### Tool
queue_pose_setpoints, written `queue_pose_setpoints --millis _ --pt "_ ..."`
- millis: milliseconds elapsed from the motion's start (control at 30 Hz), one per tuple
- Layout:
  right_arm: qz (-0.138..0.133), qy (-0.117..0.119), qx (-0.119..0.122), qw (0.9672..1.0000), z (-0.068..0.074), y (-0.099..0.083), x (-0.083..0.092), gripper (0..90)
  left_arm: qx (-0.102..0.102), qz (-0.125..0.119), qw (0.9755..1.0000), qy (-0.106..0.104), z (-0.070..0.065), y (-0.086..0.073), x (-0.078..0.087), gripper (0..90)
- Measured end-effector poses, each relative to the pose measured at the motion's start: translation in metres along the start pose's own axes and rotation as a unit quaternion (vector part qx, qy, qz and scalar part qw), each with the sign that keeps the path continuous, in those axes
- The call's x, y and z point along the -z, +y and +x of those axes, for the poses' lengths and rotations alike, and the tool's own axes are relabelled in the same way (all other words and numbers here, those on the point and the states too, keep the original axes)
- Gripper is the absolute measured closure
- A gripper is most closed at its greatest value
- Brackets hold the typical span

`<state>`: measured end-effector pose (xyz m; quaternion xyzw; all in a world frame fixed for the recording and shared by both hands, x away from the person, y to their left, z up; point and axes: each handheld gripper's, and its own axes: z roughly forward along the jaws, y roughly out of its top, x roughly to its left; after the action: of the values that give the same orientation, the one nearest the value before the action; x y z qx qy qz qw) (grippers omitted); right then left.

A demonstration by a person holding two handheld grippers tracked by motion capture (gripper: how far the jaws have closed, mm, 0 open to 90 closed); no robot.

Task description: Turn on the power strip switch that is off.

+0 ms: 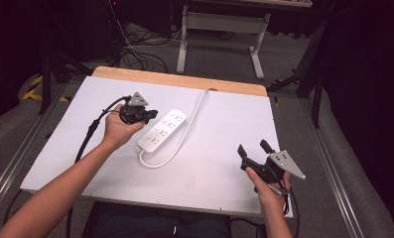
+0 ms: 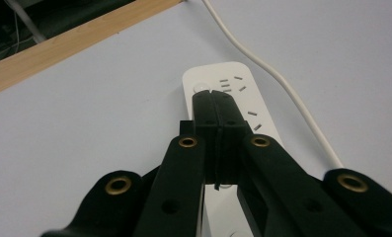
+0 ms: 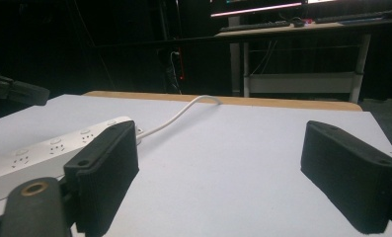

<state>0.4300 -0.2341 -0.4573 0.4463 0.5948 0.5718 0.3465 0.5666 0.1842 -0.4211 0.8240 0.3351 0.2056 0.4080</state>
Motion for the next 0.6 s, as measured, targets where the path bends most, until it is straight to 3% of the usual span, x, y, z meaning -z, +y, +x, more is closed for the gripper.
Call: queue_pose_setpoints --millis 133,300,600 --pt "0.000 0.001 0.001 1.0000 0.000 0.000 -0.001 15.2 -0.011 0.007 0.9999 -0.002 -0.003 0.002 -0.007 90.0" --pt "0.001 -0.002 -0.001 1.0000 0.000 0.000 0.000 15.2 0.002 0.015 0.9998 -0.014 -0.002 0.002 -0.018 90.0" --pt "0.001 -0.002 0.001 1.0000 0.000 -0.001 0.000 15.2 -0.012 0.034 0.9993 -0.012 -0.005 0.002 -0.036 90.0"
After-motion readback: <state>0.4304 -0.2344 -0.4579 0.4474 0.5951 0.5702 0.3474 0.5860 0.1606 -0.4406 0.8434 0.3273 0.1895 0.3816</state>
